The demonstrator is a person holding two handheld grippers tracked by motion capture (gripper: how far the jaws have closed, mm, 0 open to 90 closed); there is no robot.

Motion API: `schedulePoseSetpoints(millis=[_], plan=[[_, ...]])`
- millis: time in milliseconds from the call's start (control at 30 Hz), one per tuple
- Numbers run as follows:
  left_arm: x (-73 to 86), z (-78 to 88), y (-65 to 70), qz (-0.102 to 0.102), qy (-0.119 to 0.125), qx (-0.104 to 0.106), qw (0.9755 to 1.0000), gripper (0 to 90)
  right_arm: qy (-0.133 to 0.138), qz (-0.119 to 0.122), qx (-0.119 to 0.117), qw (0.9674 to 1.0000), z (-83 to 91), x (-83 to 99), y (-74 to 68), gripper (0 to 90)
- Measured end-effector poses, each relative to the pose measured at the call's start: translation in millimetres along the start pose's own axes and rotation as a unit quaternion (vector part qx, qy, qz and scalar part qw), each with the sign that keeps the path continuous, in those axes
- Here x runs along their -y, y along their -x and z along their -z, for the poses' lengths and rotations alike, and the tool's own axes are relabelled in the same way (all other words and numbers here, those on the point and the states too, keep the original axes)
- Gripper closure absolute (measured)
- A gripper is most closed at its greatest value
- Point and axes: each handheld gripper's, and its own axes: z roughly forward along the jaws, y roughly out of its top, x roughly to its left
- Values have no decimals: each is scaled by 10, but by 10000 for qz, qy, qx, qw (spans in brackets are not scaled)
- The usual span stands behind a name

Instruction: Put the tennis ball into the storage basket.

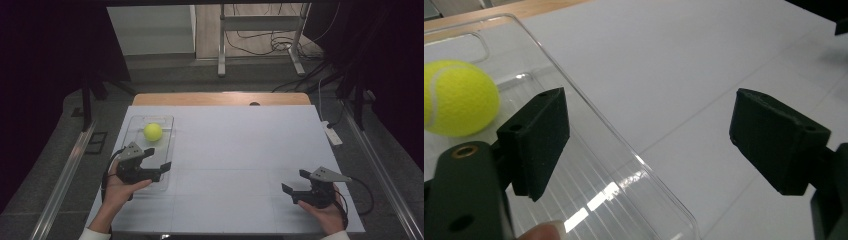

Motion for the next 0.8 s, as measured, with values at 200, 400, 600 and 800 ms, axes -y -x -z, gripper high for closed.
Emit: schedulePoseSetpoints(millis=[200,400,600,800], plan=[[99,43,40,-10,80,13,10000,176,5,-3,-9,10000,-1,-1,-1,105],[220,83,84,-17,138,6,9999,176,41,-15,-21,10000,5,-6,5,105],[262,81,93,-4,107,-24,9999,176,103,-9,-77,9999,17,-30,-19,104],[262,65,96,-2,83,-29,10000,176,133,-31,-101,9999,14,-31,4,104]])
